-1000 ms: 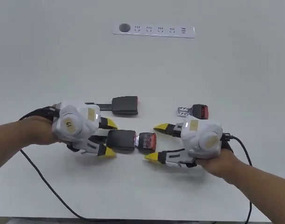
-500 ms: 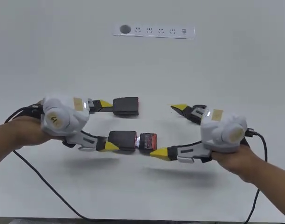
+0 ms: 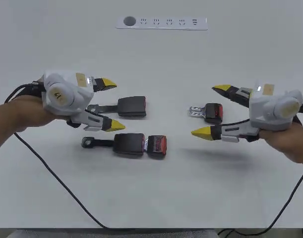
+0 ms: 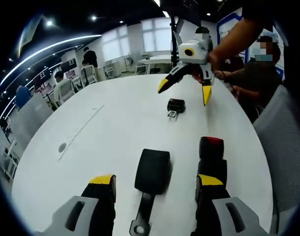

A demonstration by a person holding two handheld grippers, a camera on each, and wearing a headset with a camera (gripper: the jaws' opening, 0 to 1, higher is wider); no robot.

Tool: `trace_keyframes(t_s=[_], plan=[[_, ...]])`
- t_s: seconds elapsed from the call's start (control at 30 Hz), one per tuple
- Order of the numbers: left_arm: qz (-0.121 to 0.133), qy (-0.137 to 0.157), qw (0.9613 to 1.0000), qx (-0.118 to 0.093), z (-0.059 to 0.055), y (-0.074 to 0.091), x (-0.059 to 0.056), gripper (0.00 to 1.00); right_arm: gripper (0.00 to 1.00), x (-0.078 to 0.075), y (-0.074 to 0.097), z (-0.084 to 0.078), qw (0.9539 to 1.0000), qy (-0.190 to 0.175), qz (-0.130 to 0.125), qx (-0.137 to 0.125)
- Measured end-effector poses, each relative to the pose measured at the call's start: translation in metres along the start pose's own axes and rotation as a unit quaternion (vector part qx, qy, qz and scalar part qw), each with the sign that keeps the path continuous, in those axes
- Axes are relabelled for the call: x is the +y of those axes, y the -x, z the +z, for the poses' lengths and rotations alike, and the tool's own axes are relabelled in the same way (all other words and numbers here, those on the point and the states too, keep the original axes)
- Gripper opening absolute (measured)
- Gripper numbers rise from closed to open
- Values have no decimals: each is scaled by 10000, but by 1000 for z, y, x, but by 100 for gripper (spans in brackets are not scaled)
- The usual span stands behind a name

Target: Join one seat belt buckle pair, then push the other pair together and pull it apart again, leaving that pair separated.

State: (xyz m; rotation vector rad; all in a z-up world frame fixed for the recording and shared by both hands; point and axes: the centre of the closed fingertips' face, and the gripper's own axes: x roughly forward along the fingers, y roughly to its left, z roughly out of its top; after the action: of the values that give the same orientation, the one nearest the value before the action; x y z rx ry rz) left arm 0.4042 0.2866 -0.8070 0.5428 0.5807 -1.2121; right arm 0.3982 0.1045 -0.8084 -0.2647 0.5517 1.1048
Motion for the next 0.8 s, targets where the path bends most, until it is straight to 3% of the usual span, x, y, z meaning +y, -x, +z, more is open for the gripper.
trace_keyframes(t_s=[0.1, 0.33, 0.53, 0.67, 0.8], plan=[[-55, 87, 9999, 93, -6, -7, 2, 68, 85, -11, 3, -13, 9998, 35, -26, 204], [-211, 130, 9992, 314, -22, -22, 1, 67, 75, -11, 4, -42, 9972, 88, 328, 664], [-248, 171, 9986, 432, -30, -35, 6, 62, 75, -14, 3, -52, 9952, 109, 530, 820], [-374, 162, 9983, 413, -30, -40, 5, 58, 70, -14, 2, -54, 9930, 364, 646, 923], [-427, 187, 9982, 367, -28, -41, 5, 55, 66, -14, 1, -53, 9933, 335, 658, 886]])
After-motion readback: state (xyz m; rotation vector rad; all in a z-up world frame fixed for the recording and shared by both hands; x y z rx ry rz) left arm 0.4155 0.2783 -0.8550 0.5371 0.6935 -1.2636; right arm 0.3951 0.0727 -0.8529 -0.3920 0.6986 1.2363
